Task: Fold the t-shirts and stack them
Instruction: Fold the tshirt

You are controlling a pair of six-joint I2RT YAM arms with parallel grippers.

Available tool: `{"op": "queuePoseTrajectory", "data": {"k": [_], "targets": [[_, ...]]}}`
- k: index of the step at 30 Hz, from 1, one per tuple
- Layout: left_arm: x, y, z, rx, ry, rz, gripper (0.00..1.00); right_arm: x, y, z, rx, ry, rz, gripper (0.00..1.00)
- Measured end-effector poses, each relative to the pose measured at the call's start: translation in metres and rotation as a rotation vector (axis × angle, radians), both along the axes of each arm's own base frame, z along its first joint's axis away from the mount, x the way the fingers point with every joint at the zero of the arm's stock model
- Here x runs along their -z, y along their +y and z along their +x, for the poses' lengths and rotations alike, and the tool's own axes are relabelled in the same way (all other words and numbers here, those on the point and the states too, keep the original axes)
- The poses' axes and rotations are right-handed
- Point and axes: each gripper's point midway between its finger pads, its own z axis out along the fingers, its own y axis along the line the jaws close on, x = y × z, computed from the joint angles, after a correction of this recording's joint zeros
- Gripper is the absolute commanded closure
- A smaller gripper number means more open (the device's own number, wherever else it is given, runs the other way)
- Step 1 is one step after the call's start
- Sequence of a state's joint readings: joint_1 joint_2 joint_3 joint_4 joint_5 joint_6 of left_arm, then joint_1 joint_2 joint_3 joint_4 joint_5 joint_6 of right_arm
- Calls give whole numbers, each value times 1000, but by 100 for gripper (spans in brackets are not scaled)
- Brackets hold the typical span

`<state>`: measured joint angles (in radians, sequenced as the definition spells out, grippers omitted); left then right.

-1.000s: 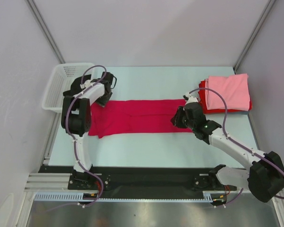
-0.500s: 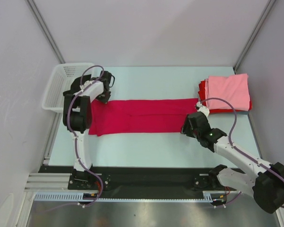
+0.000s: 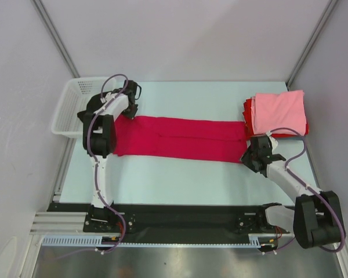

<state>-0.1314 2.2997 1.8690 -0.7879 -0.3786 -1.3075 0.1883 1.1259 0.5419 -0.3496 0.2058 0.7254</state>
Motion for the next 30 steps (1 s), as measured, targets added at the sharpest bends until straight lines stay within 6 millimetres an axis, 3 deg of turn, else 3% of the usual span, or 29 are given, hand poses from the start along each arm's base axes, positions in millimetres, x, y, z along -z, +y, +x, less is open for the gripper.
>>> {"op": "queuePoseTrajectory", "data": {"k": [6,13,15,16,19,22,26,30], "targets": [[-1,-8,31,15,-55,-40,100,20,3,0,-6,64,28,53],[-2,-15,53,29,-108,-82,100,24,3,9,-3,53,31,55],[-2,-17,57,34,-123,-93,100,25,2,14,2,44,31,62],[-2,-18,58,36,-128,-98,100,25,2,17,5,42,29,80],[-2,-22,66,46,-155,-114,100,28,3,22,3,43,27,97],[-2,-25,73,65,-181,-131,100,28,7,23,-4,38,17,100],[-2,-34,93,101,-250,-172,100,27,31,17,-61,34,4,100],[-5,-49,120,159,-341,-224,100,27,84,-7,-189,51,39,100]]}}
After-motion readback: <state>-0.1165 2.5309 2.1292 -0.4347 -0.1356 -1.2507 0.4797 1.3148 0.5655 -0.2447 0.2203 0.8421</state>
